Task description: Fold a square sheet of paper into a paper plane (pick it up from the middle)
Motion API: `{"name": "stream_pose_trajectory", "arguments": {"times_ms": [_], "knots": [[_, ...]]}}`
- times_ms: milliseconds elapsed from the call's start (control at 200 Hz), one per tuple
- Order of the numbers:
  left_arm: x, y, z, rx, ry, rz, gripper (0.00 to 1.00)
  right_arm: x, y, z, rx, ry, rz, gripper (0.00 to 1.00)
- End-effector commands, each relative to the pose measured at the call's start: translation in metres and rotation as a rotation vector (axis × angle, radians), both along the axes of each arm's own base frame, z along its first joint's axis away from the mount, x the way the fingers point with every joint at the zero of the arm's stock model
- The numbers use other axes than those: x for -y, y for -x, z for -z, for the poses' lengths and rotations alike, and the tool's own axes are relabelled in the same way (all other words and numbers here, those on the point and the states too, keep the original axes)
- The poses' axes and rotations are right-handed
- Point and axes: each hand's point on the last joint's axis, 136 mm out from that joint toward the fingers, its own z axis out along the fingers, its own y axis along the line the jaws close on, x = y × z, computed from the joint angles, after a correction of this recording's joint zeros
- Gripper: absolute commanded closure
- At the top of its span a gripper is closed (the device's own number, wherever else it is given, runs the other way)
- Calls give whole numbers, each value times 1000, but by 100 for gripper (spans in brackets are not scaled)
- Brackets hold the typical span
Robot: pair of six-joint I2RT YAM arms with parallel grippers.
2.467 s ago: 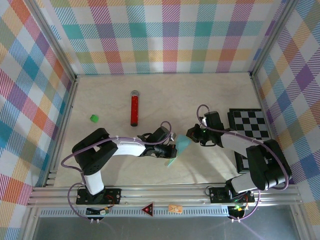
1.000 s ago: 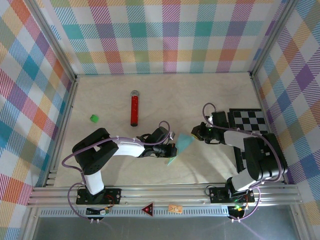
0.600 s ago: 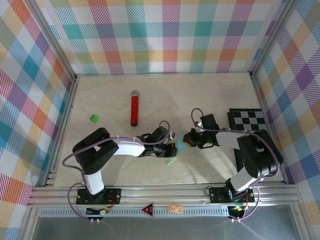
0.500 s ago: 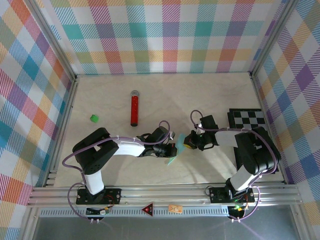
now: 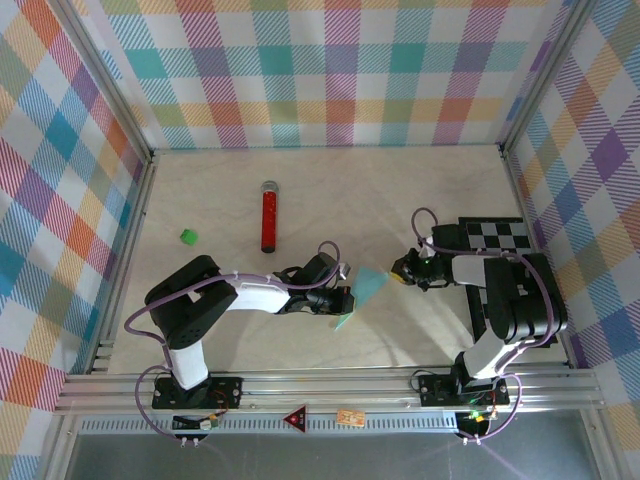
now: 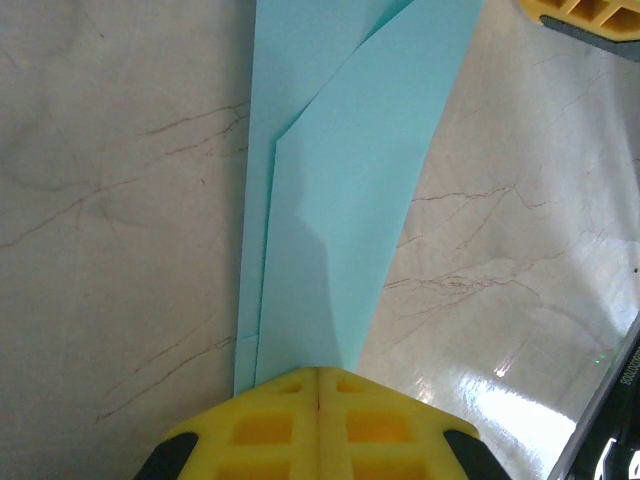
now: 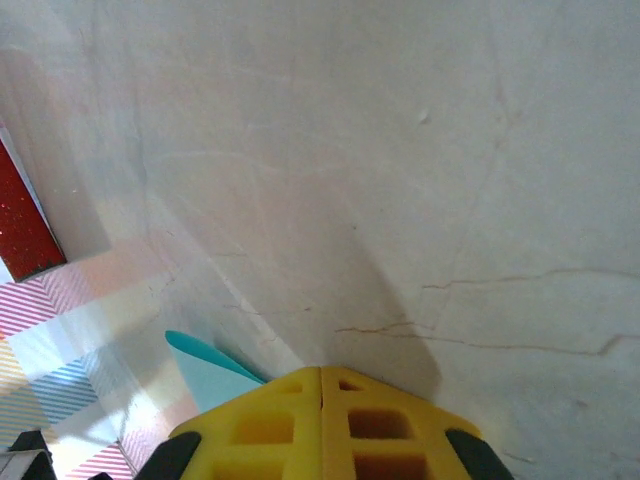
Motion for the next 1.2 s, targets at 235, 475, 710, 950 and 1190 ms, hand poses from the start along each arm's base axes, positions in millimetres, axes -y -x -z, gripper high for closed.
{"name": "stream_pose_trajectory", "arguments": {"times_ms": [235,475,710,950,1190], "knots": [[-45,28,51,-140,-232,-12,100,-54,16,-46,99,-82,-148,94],[-44,26,49,-132,-230,-12,100,-54,43,-3,-25,1,-170,99],[-47,29,55,-142,-246,-5,100,-22,32,19,-53,94,-66,100],[-49,31,58,-147,-247,-4,100,-1,16,20,-8,97,11,100],[-48,31,56,-143,-241,0,100,-3,8,-6,90,52,21,100]]}}
